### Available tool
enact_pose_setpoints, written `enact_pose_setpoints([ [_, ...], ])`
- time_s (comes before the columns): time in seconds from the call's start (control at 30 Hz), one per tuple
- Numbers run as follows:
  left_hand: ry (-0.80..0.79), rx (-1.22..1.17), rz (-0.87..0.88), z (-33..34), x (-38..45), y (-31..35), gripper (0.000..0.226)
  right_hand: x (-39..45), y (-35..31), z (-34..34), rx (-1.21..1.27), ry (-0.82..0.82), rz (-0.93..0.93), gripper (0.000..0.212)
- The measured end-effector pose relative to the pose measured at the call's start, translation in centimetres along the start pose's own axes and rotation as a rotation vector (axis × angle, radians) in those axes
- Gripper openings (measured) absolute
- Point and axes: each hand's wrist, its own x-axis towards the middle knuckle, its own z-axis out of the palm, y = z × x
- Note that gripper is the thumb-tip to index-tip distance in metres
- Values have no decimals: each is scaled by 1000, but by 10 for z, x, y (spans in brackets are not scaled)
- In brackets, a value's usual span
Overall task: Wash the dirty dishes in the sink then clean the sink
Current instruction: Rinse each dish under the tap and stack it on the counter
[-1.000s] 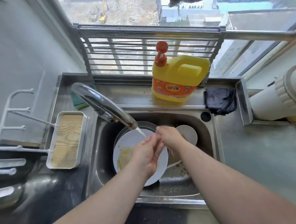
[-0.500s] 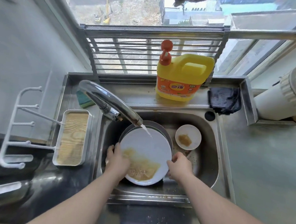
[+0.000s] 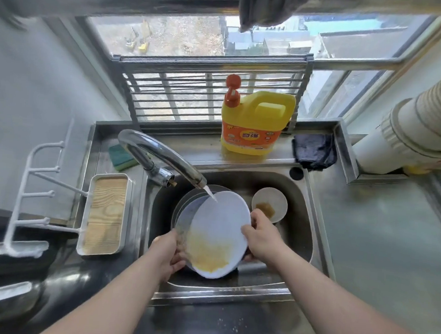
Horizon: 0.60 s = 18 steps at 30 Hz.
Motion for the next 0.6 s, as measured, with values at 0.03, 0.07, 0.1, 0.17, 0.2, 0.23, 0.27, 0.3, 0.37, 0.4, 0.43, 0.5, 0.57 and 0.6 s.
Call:
enact_pose_setpoints([
  [0.03,-15,-38,-23,1,-2,3,34,-7,-4,-5,12,28,-12,4],
  [0.07,-27,-69,-47,1,-5,5,37,-15,-7,-11,13,57,-21,6],
  [0.1,-42,-90,-66,3,-8,6,39,-23,-9,-17,16,86,-28,8],
  [0.17,-108,-110,-95,8,-18,3,45,-41,-13,-27,33,136,-45,6],
  [0.2,-151,-100,-109,12,-24,1,47,-50,-15,-30,32,157,-57,6],
  [0.23,-192,-73,-119,15,-30,-1,50,-58,-18,-33,19,186,-73,10],
  [0.27,-228,-36,-113,18,-36,-2,52,-65,-21,-36,0,219,-87,13],
  [0.3,-258,10,-94,21,-40,-2,55,-71,-24,-38,1,248,-97,18],
  [0.37,-304,80,-31,25,-45,1,59,-78,-29,-41,87,263,-99,29],
  [0.4,-325,101,-3,27,-47,5,60,-80,-30,-43,148,256,-90,33],
  [0.43,-343,116,21,29,-49,9,59,-80,-31,-45,223,243,-76,35],
  [0.5,-350,132,58,29,-51,19,52,-77,-29,-47,400,210,-32,38],
  [0.57,-323,110,105,26,-52,27,45,-74,-25,-46,513,172,23,38],
  [0.6,-307,91,131,24,-54,31,43,-70,-21,-44,552,154,46,39],
])
